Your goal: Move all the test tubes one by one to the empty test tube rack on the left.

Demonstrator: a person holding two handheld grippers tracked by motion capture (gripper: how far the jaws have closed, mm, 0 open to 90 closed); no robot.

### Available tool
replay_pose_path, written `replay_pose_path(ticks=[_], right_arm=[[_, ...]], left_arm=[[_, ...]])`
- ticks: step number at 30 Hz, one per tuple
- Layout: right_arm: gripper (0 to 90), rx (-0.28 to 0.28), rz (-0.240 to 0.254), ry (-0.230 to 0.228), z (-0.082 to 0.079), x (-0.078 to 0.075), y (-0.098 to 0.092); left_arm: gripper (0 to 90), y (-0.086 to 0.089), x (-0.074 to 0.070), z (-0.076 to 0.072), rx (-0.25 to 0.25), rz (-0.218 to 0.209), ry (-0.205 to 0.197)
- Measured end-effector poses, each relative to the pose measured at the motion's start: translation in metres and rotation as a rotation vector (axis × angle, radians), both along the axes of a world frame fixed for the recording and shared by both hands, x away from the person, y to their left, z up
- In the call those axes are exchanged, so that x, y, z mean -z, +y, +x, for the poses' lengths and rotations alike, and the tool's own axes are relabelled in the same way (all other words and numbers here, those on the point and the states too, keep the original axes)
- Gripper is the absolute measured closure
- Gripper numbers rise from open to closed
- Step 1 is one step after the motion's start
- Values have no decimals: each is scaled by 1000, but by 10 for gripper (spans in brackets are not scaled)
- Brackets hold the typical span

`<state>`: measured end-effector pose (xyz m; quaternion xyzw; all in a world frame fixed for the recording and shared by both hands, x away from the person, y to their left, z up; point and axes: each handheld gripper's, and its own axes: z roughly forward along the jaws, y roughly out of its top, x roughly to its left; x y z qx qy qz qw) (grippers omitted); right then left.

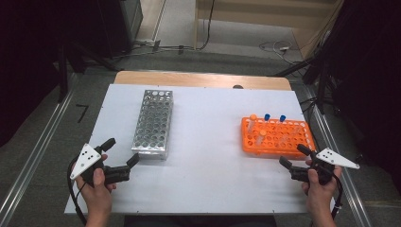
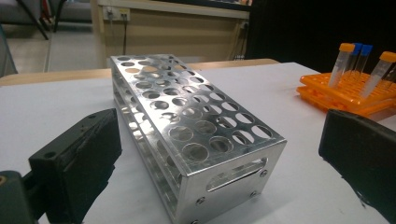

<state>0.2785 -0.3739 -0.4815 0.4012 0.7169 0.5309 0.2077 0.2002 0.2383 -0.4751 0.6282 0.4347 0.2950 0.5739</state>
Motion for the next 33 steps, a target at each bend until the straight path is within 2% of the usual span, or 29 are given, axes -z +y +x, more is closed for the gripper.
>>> replay_pose_path(ticks=[6, 9, 14, 17, 22, 24, 29, 33], right_arm=[[69, 7, -6, 4, 3, 0, 7], [142, 46, -27, 9, 7, 2, 12], [286, 78, 14, 55, 16, 4, 15], [383, 91, 26, 51, 19, 4, 17], [535, 91, -3, 55, 26, 8, 26], [577, 102, -33, 53, 29, 11, 30], [708, 148, -80, 13, 30, 15, 36], [736, 159, -94, -1, 29, 15, 34]], left_arm=[[0, -2, 0, 0, 10, 4, 4], [0, -4, 0, 1, 13, 6, 8], [0, -8, 0, 1, 23, 10, 12], [0, -9, 0, 1, 28, 12, 13], [0, -10, 1, 2, 35, 15, 22], [0, -10, 1, 2, 38, 12, 23], [0, -12, 2, 3, 42, 16, 31], [0, -14, 2, 3, 51, 22, 33]])
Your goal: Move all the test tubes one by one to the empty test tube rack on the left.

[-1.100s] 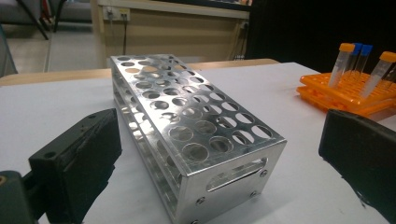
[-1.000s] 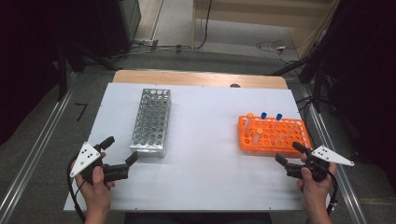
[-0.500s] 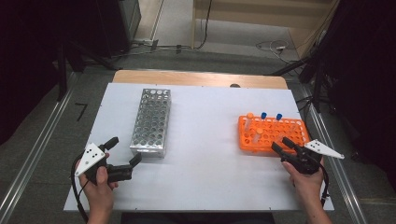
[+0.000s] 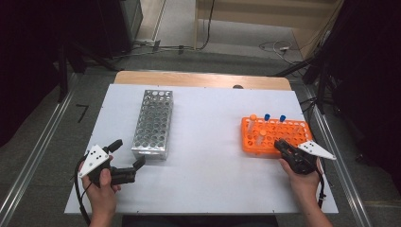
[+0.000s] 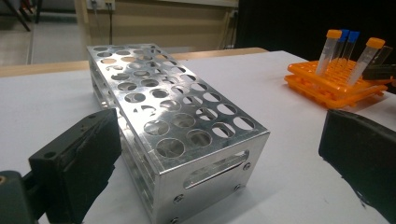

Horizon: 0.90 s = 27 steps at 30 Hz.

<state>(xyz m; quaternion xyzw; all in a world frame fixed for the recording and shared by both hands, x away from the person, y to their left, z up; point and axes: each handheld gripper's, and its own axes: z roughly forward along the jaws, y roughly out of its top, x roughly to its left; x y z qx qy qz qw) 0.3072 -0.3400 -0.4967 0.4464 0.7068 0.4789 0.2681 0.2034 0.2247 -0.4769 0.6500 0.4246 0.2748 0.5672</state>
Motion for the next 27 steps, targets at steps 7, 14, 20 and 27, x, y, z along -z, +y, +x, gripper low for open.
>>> replay_pose_path(ticks=[7, 14, 20, 27], right_arm=[[737, -8, 46, -64, -8, -19, -6], [738, -49, 59, -85, -25, -41, -8], [738, -149, 36, -56, -40, -44, 8], [737, -271, 41, -43, -50, -48, 34]], left_arm=[[0, -2, -2, -3, 5, 5, -10], [0, -5, -5, -4, 1, 5, -17], [0, -12, -10, -6, 26, 4, -24], [0, -21, -17, -9, 35, 24, -29]])
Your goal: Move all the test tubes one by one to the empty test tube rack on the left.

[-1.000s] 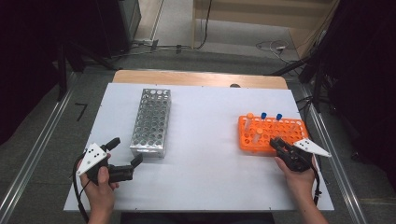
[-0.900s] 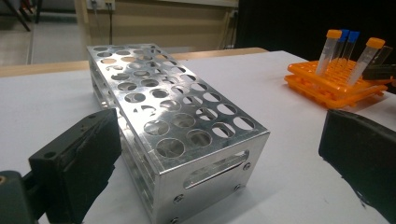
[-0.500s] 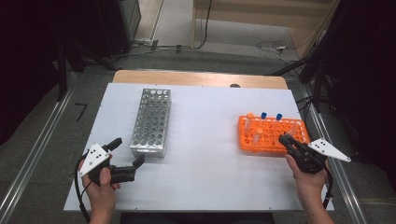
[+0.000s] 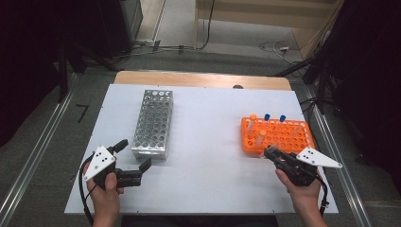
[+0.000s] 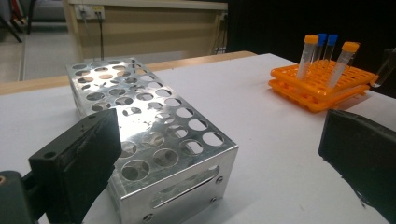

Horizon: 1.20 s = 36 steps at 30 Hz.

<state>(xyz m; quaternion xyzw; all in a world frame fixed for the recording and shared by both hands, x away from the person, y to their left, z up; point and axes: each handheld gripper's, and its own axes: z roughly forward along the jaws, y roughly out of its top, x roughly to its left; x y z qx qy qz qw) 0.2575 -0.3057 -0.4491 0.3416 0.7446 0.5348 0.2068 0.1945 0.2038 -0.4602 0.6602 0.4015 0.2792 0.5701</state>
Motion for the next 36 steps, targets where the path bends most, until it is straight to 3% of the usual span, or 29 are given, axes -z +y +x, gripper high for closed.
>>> replay_pose_path(ticks=[8, 13, 17, 27, 33, 36], right_arm=[[737, -93, -11, 25, -3, 3, 23], [738, -137, -23, 37, -3, 6, 37], [738, -166, -41, 39, -4, 8, 49], [738, -245, -74, 42, -8, 12, 74], [738, -282, -90, 50, -10, 16, 87], [738, -308, -102, 57, -12, 19, 96]], left_arm=[[0, -19, -3, 0, 47, 34, 10], [1, -29, -4, 1, 71, 33, 17], [22, -42, -5, 0, 138, 39, 29], [71, -83, -1, 2, 233, 56, 67], [125, -101, 1, 4, 257, 55, 92], [220, -107, 1, 5, 271, 59, 99]])
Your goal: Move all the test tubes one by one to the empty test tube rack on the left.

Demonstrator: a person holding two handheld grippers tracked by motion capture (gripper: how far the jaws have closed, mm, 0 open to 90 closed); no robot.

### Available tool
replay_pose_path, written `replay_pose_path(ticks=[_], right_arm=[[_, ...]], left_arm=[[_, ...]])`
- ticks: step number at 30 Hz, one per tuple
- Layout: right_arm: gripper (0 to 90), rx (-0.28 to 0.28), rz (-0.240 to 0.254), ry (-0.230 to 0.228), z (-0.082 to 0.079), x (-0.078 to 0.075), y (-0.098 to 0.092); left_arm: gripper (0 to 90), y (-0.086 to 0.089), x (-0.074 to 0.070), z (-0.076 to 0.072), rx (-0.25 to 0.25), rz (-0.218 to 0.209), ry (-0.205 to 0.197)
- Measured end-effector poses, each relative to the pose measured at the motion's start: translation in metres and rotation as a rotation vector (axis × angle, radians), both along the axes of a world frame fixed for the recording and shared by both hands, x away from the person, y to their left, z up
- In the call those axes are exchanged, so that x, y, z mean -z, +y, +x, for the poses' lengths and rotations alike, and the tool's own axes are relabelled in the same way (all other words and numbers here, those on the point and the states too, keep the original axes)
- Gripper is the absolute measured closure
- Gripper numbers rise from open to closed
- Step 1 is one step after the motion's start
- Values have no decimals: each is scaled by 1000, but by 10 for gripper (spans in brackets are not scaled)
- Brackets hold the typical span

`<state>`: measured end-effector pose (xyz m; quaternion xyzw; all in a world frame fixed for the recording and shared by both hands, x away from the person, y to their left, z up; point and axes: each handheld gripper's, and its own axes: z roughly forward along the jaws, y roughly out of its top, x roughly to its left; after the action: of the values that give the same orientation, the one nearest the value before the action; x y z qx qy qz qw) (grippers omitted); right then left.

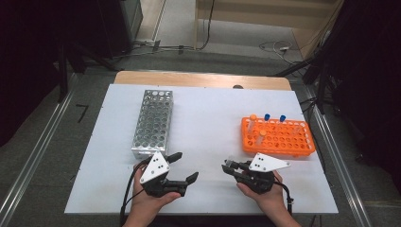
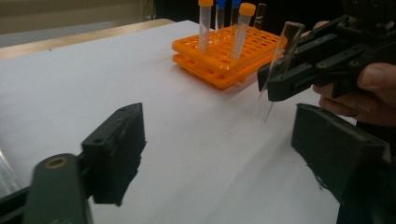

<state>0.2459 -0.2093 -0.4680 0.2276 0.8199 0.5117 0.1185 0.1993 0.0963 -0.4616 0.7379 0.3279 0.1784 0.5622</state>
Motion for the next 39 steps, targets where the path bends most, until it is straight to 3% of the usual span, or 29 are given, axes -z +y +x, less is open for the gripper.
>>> replay_pose_path(ticks=[3, 7, 12, 13, 25, 32, 39], right_arm=[[738, -20, -12, -2, -2, 2, 7], [738, -46, -25, 1, -6, 4, 17], [738, -105, -48, -9, -11, 5, 28], [738, -116, -51, -12, -13, 5, 30], [738, -180, -81, -11, -20, 6, 42], [738, -209, -81, -17, -22, 6, 44], [737, -215, -77, -3, -21, 7, 44]], left_arm=[[288, -6, 0, 0, 3, 2, 2], [367, -13, -1, 1, 43, -18, 27], [487, -17, -3, 0, 82, -16, 6], [505, -18, -5, -1, 113, -26, 1], [645, -36, -4, -3, 213, -14, 16], [731, -40, -2, -3, 221, -10, 26], [758, -39, -2, -2, 214, 4, 25]])
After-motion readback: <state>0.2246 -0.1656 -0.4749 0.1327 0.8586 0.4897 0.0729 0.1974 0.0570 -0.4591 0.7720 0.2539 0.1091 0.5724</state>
